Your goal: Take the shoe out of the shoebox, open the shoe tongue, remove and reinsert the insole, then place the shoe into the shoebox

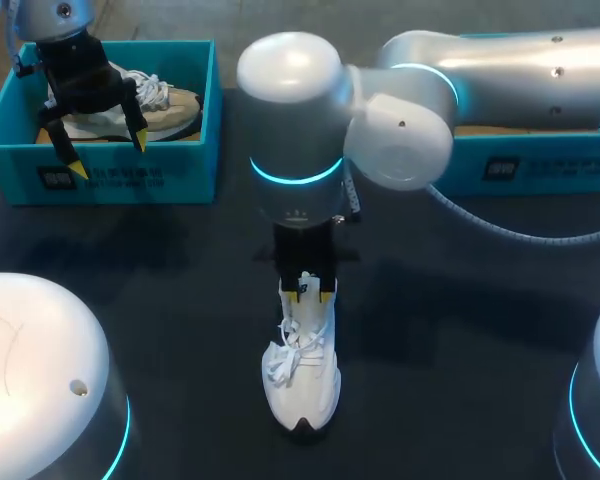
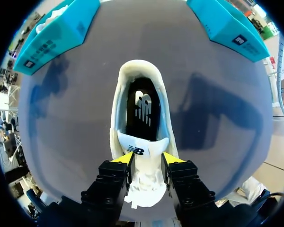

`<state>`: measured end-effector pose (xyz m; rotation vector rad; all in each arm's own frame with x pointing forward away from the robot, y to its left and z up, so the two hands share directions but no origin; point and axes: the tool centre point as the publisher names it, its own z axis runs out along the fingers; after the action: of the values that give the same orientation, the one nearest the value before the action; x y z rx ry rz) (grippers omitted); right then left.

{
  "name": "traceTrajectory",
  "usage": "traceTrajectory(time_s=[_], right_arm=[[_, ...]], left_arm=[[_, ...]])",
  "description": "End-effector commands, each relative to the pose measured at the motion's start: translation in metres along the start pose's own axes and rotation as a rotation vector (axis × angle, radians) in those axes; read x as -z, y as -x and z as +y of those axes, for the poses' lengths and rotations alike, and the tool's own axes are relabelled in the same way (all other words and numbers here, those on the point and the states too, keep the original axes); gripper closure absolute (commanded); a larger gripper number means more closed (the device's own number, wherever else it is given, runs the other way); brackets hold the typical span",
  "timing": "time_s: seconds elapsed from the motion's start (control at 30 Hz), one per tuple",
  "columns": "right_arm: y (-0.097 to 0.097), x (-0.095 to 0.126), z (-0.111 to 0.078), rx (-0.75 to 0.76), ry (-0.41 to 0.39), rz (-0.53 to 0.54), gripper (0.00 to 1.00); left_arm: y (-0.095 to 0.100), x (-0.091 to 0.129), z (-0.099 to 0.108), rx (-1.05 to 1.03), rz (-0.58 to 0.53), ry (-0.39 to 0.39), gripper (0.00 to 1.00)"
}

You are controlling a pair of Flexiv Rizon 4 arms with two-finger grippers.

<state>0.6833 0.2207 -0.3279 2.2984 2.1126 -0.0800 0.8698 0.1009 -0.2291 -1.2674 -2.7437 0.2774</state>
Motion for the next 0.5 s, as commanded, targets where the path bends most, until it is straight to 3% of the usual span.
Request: traceTrajectory(time_s=[0.03, 0.13, 0.2, 0.23, 0.27, 0.4, 0.5], right_arm=[[0.000, 0.020, -0.010, 0.086, 0.065, 0.025, 0.58], [0.003, 0.031, -0.008, 0.203, 0.086, 0.036, 0.51], [0.005, 0.039, -0.006, 0.277, 0.092, 0.025, 0.36], [0.005, 0.042, -0.005, 0.311, 0.097, 0.020, 0.06], [0.007, 0.045, -0.002, 0.346, 0.096, 0.016, 0.00], [0.011, 0.051, 0.010, 0.571, 0.061, 0.005, 0.00], [0.019, 0.054, 0.017, 0.793, 0.083, 0.064, 0.00]], left_arm=[[0.000, 0.000, 0.000, 0.000, 0.002, 0.003, 0.00], [0.000, 0.000, 0.000, 0.000, 0.002, 0.003, 0.00], [0.000, 0.000, 0.000, 0.000, 0.002, 0.003, 0.00], [0.000, 0.000, 0.000, 0.000, 0.002, 0.003, 0.00], [0.000, 0.000, 0.000, 0.000, 0.002, 0.003, 0.00], [0.000, 0.000, 0.000, 0.000, 0.002, 0.003, 0.00], [0.000, 0.000, 0.000, 0.000, 0.002, 0.003, 0.00]])
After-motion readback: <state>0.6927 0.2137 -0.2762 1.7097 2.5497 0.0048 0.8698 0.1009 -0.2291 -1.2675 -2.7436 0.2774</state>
